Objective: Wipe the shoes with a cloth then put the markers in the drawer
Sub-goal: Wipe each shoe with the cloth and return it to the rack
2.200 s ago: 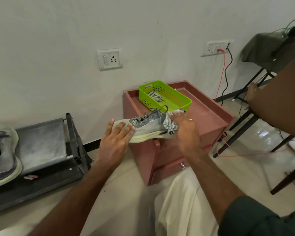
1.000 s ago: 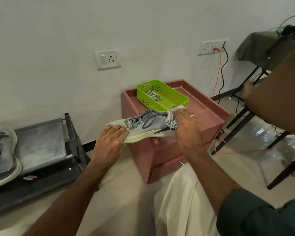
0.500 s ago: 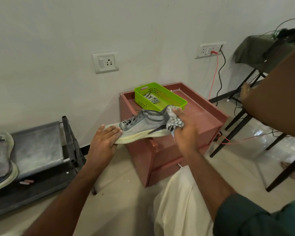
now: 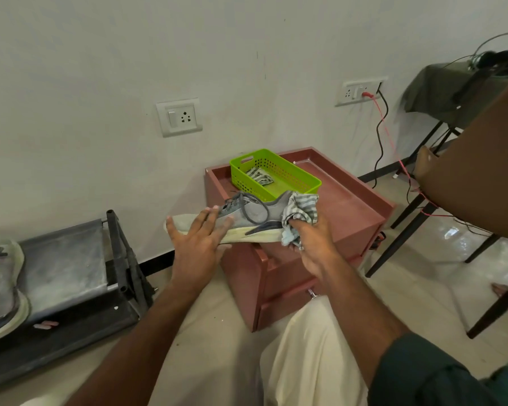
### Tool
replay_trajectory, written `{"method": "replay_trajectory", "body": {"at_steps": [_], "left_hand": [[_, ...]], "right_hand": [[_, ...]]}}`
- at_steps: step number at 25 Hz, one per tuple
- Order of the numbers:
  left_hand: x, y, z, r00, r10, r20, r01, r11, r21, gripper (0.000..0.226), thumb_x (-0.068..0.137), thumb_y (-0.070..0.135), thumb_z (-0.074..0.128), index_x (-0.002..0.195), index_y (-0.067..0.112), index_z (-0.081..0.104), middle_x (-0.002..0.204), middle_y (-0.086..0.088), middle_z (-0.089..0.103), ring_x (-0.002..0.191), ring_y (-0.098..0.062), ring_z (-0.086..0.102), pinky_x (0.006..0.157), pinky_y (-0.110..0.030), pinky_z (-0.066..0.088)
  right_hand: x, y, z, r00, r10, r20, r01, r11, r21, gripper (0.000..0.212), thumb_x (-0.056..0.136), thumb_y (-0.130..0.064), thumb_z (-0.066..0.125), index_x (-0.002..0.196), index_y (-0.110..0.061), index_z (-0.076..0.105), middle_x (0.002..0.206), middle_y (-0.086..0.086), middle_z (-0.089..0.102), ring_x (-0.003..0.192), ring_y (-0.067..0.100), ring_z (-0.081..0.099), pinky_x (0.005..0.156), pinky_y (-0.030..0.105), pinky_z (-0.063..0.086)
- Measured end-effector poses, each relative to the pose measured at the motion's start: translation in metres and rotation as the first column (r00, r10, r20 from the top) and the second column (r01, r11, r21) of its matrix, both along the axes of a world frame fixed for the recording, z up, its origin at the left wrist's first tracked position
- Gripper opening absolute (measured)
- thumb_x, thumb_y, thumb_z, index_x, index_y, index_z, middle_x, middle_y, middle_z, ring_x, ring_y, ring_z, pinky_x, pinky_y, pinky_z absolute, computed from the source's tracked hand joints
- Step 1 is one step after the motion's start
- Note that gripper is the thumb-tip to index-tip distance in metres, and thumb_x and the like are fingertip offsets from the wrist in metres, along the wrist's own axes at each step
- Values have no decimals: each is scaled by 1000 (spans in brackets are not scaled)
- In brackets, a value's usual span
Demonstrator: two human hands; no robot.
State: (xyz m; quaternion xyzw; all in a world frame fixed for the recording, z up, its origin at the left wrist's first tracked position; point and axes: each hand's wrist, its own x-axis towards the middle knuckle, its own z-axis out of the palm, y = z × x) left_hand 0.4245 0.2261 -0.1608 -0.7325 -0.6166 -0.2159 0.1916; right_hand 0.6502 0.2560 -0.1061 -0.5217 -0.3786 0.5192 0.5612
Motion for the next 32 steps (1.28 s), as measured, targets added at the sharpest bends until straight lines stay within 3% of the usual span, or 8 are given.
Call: {"method": "replay_trajectory", "body": {"at_steps": [8,12,14,17,22,25,27,32], "left_hand": [[-7,1,-6,970,-128,207,146,987,-72,60,75,15,80,131,6,62,125,-15,70,118,-34,66,96,-63,49],[-32,-23,-5,898,-248,364,317,937,-143,58,89,20,61,144,4,50,127,-19,65,114,-32,58,102,-37,41],[-35,-37,-7,877,-202,436,316,926,-207,69,91,9,57,156,10,34,145,-17,53,126,-27,47,112,-45,36],[-24,-47,-12,833,-106,544,279,928,-246,76,94,12,52,161,21,18,163,-8,32,145,-23,30,117,-61,28],[-1,-50,-19,851,-68,521,264,912,-314,128,60,36,96,159,15,17,166,-8,20,154,-27,18,118,-62,26],[4,-49,-14,740,-12,673,179,967,-179,117,51,27,100,146,6,37,148,-12,44,138,-27,43,113,-46,40],[2,-49,-11,738,-5,675,102,989,-105,108,51,30,100,139,4,42,140,-13,48,131,-28,47,109,-40,43],[-10,-57,0,794,130,594,-72,990,-122,94,54,41,88,131,16,42,129,-6,38,120,-28,40,99,-51,49]], "right_hand": [[-23,-11,6,991,135,21,-135,991,5,38,89,12,49,109,-15,67,83,5,70,67,23,65,43,22,44],[-33,-20,4,946,313,-84,-321,942,-97,37,91,6,52,114,-19,67,109,15,73,99,40,69,78,66,56],[-46,-25,3,931,359,-64,-364,923,-125,37,91,5,55,114,-20,68,109,12,75,104,38,70,81,71,51],[-65,-35,1,910,414,-30,-414,902,-121,28,92,-2,61,108,-22,71,104,11,76,102,38,70,85,70,51],[-68,-48,3,881,474,-8,-473,877,-86,16,95,-14,64,101,-22,76,100,6,77,94,25,73,80,45,58],[-67,-54,6,895,443,51,-436,894,-103,19,97,-10,59,97,-22,73,86,-1,77,75,15,71,55,26,53],[-68,-55,6,883,467,33,-465,883,-53,20,97,-9,59,100,-23,73,92,-4,77,84,14,73,61,26,56],[-67,-56,11,882,452,136,-451,892,-43,17,96,-10,61,98,-21,73,80,-12,75,70,1,69,56,20,50]]}}
